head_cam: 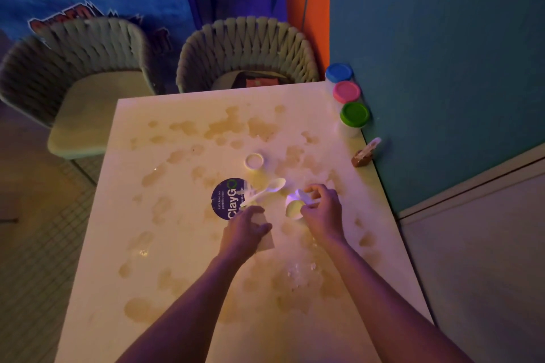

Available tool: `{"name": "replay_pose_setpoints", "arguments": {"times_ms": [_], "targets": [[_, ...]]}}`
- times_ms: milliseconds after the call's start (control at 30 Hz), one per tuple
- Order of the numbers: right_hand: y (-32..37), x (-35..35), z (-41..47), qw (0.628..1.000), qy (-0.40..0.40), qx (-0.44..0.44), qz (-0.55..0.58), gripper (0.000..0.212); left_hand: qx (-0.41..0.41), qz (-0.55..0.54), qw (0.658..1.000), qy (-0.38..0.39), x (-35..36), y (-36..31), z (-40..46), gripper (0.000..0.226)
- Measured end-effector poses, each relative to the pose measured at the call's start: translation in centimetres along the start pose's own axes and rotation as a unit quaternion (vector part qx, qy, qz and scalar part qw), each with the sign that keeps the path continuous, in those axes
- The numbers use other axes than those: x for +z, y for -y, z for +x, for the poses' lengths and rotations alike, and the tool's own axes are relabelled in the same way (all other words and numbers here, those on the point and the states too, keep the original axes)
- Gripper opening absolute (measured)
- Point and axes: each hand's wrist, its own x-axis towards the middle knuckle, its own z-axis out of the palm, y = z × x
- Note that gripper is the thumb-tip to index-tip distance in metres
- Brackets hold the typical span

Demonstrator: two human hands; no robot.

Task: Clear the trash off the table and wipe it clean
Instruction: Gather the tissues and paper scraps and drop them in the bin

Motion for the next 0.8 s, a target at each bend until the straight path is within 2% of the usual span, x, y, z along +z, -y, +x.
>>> {"name": "replay_pose_setpoints", "arguments": {"times_ms": [100,167,200,333,433,600,667,800], "targets": [[1.1,0.0,-0.4,0.999,0.022,0.024,0.038,0.037,-0.004,-0.030,0.999,-0.012,-0.2,-0.4,0.2,0.032],[1.5,0.2,-1.0,0.998,0.046,0.023,0.045,0.038,-0.025,-0.099,0.995,-0.007,-0.5,-0.8,0.3,0.026],[1.7,0.4,-1.3,0.997,0.056,0.019,0.039,0.038,-0.042,-0.144,0.989,0.002,-0.8,-1.0,0.3,0.027],[1.9,1.5,-2.4,0.995,0.093,-0.002,0.031,0.043,-0.127,-0.290,0.946,0.071,-2.1,-1.4,0.1,0.055],[1.8,2.2,-3.0,0.991,0.126,-0.024,0.028,0.043,-0.151,-0.293,0.936,0.126,-2.7,-1.3,0.3,0.052],[2.4,3.5,-3.2,0.986,0.153,-0.059,0.024,0.041,-0.178,-0.300,0.923,0.160,-2.9,-0.7,0.2,0.027],[2.9,3.9,-3.1,0.981,0.181,-0.060,0.032,0.043,-0.185,-0.325,0.915,0.151,-3.2,-0.5,0.3,0.023],[3.8,5.1,-2.6,0.968,0.240,-0.052,0.060,0.041,-0.181,-0.339,0.918,0.095,-3.9,0.3,1.0,0.031]]}}
